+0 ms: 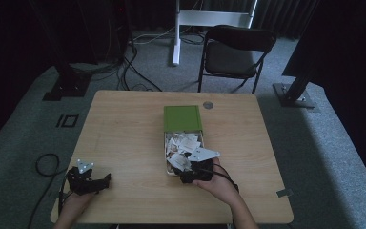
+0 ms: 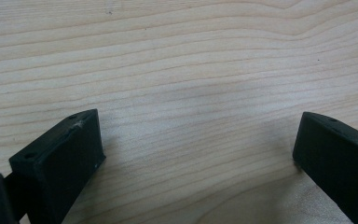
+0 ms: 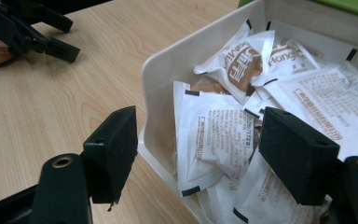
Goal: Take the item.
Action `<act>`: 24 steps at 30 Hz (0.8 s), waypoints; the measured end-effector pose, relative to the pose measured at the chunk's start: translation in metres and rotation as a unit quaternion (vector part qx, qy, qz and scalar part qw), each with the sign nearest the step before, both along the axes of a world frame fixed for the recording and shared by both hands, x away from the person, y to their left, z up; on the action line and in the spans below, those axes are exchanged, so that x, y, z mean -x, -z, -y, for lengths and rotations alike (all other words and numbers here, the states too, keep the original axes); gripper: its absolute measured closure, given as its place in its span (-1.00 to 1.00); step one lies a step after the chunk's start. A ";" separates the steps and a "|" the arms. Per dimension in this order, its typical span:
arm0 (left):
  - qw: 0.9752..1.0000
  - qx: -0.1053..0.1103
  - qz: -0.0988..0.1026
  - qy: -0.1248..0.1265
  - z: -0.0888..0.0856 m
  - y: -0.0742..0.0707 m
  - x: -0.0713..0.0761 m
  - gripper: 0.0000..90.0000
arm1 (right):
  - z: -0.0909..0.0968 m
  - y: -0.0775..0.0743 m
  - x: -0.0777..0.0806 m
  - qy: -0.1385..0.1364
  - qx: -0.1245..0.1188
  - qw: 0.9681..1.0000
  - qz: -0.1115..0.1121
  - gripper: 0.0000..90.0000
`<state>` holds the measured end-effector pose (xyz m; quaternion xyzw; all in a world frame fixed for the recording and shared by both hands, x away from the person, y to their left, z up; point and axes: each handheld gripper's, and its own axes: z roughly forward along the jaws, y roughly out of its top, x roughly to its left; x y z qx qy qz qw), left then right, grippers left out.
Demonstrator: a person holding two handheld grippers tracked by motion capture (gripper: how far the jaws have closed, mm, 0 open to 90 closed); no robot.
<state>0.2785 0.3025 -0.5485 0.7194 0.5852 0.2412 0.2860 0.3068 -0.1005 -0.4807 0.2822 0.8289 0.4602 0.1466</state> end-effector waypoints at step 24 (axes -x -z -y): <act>1.000 0.000 0.000 0.000 0.000 0.000 0.000 -0.95 | -0.008 0.015 -0.007 0.005 0.030 0.999 -0.016 -0.04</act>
